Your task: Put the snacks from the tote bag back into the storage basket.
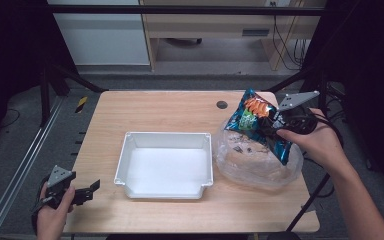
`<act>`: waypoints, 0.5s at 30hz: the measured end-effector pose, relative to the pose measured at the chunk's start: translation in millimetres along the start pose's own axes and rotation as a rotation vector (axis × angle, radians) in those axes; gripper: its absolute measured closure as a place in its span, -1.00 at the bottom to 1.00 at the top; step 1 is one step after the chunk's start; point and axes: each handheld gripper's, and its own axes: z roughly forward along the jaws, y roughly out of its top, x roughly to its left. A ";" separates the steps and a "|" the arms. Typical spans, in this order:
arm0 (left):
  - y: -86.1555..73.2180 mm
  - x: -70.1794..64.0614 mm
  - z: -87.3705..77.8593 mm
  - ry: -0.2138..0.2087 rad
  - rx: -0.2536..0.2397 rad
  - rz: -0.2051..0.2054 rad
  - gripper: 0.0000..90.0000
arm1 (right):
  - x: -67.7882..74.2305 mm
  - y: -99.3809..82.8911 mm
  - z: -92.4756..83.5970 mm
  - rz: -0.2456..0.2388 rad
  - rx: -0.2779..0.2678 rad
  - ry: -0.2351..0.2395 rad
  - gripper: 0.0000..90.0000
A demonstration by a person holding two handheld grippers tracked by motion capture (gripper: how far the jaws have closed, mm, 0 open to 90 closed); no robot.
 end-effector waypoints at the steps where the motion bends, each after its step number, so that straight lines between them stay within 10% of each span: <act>1: -0.1 0.2 -0.3 0.002 -0.001 0.000 -0.92 | 0.0 0.8 -0.6 -0.001 0.001 -0.001 -0.11; 15: 0.1 1.7 -1.5 -0.005 -0.002 -0.001 -0.92 | 15.2 27.1 -7.5 -0.041 -0.029 0.007 -0.10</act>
